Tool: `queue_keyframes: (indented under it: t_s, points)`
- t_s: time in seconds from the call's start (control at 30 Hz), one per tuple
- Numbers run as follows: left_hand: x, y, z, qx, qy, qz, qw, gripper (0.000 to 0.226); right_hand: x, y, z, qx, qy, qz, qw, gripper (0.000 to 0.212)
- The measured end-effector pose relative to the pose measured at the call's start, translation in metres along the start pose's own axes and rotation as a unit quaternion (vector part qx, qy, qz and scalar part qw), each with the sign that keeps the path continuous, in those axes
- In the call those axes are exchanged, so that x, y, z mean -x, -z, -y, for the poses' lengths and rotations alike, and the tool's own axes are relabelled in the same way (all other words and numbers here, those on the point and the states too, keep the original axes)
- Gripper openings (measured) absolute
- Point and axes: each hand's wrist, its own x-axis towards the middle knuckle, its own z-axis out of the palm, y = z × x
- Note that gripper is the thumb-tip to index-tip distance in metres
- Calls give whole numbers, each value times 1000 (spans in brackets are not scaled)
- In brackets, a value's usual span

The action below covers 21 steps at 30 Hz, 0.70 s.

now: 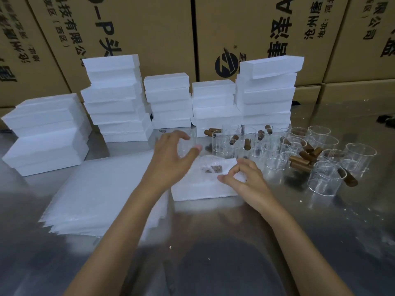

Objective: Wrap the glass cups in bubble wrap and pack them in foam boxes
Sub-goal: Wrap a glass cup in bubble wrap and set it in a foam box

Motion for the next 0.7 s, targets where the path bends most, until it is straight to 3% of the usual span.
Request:
queue_keyframes:
  t_s: [0.07,0.17,0.37,0.53,0.7]
  points:
    - [-30,18,3,-32,-4,-71,997,31,-5,-1,1,-73,-6,-51,996,20]
    - [-87,49,20,-170,9,-121,978,46,-12,-1,-1,-103,-18,-120,987,13]
    - [-184,96,71,-351,95,-71,929,73,-18,-7,-8,-90,-6,-143,986,10]
    - [-220,99,93,-383,129,-47,914,63,-21,-9,-13,-97,5,-157,983,8]
    - [-218,86,98,-396,89,-97,909,52,-22,-10,-13,-106,10,-163,981,9]
